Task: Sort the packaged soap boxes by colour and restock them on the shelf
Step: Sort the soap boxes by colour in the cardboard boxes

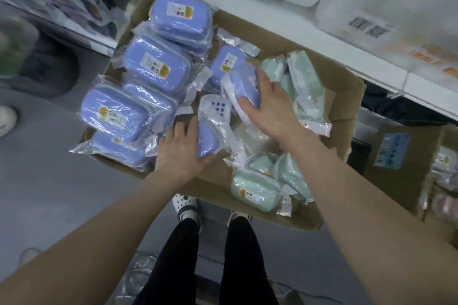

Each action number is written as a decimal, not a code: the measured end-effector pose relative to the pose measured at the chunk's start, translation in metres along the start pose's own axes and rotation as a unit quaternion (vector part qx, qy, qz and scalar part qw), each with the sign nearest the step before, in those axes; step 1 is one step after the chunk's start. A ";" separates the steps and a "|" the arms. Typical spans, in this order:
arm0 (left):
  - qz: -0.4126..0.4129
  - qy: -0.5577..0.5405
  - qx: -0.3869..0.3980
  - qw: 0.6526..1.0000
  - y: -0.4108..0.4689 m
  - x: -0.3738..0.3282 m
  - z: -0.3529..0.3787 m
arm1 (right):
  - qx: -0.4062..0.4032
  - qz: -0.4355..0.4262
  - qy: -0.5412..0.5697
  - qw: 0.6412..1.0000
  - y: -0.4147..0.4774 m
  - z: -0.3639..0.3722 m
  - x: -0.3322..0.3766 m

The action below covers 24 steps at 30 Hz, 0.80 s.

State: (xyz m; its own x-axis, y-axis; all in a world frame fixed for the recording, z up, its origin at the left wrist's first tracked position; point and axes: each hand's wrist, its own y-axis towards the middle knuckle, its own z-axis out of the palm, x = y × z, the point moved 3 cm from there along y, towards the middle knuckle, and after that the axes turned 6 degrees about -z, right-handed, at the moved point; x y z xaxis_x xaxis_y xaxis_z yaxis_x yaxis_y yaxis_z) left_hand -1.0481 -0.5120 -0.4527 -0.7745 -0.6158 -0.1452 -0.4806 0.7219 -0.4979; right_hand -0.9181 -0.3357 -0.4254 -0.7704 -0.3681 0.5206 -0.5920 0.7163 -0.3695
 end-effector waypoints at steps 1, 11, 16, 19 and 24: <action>0.007 0.008 -0.004 1.000 0.001 0.003 0.002 | -0.008 0.013 0.000 1.000 0.015 0.005 0.007; 0.024 0.127 -0.086 0.988 0.012 0.013 0.024 | 0.081 -0.011 -0.067 0.994 0.067 0.053 0.028; 0.016 0.116 -0.082 0.990 0.008 0.005 0.022 | -0.037 -0.099 -0.033 0.994 0.039 0.010 -0.009; 0.038 0.057 -0.120 0.990 -0.004 -0.007 0.013 | -0.148 -0.118 -0.076 0.979 0.004 -0.014 -0.047; 0.185 -0.054 -0.186 0.963 -0.010 -0.068 0.004 | -0.266 -0.068 -0.209 0.939 -0.023 -0.040 -0.092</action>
State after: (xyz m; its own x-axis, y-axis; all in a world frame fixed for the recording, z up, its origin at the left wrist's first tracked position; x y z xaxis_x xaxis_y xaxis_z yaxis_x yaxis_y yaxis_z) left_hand -0.9894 -0.4787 -0.4417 -0.8834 -0.3086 -0.3526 -0.3093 0.9493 -0.0559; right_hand -0.8240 -0.2945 -0.4346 -0.7881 -0.5978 0.1469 -0.5747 0.8000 0.1726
